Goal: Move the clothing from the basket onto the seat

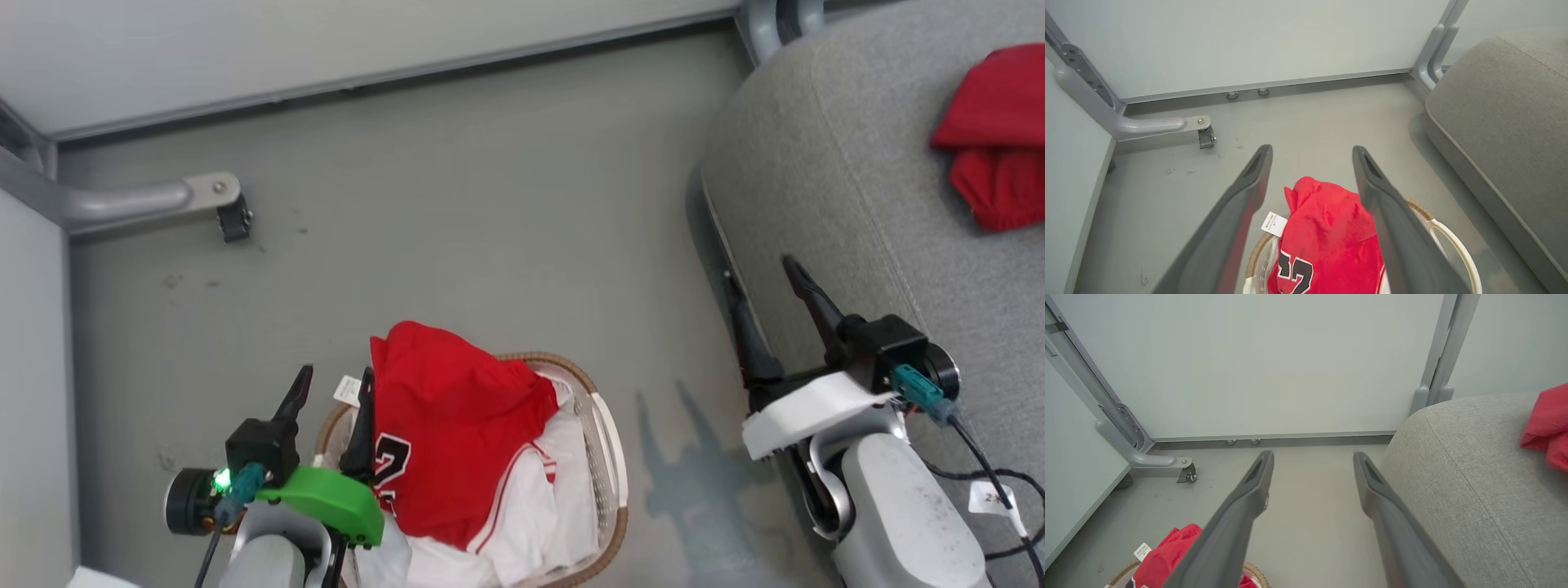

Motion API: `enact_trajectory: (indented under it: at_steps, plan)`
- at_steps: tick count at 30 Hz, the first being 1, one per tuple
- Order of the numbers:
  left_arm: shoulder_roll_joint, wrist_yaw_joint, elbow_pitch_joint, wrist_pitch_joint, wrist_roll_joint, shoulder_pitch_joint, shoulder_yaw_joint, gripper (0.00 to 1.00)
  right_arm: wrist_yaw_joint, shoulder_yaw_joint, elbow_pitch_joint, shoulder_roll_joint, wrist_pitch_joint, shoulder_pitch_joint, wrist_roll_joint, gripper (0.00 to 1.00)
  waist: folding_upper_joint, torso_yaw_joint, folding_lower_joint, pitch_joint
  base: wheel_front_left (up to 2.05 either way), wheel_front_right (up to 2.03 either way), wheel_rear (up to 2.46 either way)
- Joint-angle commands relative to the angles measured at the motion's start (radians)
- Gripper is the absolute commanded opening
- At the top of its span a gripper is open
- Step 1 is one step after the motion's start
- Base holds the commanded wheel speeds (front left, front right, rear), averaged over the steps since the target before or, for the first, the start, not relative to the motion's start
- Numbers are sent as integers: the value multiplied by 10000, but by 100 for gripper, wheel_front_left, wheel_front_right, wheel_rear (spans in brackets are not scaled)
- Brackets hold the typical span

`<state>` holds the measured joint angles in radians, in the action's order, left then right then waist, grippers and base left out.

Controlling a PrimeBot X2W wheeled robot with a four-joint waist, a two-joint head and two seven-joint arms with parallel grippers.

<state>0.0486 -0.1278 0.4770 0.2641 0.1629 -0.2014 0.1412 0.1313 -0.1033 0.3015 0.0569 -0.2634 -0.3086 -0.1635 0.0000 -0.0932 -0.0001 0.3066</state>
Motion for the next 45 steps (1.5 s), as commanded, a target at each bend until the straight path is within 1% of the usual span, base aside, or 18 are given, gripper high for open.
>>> enact_trajectory:
  at_steps: [1,4,14,17,23,27,30,33,37,39,42,45]
  plan:
    - [44,-34,272,5,3,-316,-4,100,-12,-99,17,-2,-18,-269,47,100,0,-464,1,1114,0,0,0]
    - [65,-36,845,6,-194,-778,63,100,-12,-254,-6,-2,-18,-531,37,100,0,-605,1,1596,0,0,0]
    - [414,-32,3108,5,-577,-2204,247,100,-12,-458,-155,-45,-18,-1092,-42,100,0,-904,1,2969,0,0,0]
    - [531,59,3854,6,-734,-2650,268,100,-12,-526,-241,-53,-18,-1173,-102,100,0,-965,1,3339,0,0,0]
    - [668,156,4887,5,-930,-3483,353,100,-10,-577,-396,-49,-18,-1352,-204,100,0,-1027,1,4005,0,0,0]
    - [829,379,5585,6,-1059,-3976,413,100,-12,-612,-487,-47,-18,-1435,-241,100,0,-1076,1,4338,0,0,0]
    - [874,554,5923,6,-1135,-4275,452,100,-12,-638,-576,-46,-18,-1500,-301,100,0,-1096,1,4551,0,0,0]
    - [937,625,6202,6,-1200,-4539,528,100,-10,-642,-600,-45,-18,-1549,-317,100,0,-1102,1,4740,0,0,0]
    - [981,584,6601,6,-1389,-4813,790,100,-12,-683,-639,-45,-18,-1567,-356,100,0,-1110,1,4938,0,0,0]
    - [988,479,6872,5,-1529,-4959,1004,100,-11,-721,-643,-44,-17,-1576,-377,100,0,-1121,1,5019,0,0,0]
    - [910,427,7061,5,-1386,-5202,1045,100,-12,-778,-647,-44,-17,-1670,-428,100,0,-1162,1,5164,0,0,0]
    - [858,369,7068,5,-1478,-5380,1202,100,-12,-854,-689,-44,-17,-1737,-498,100,0,-1223,1,5302,0,0,0]
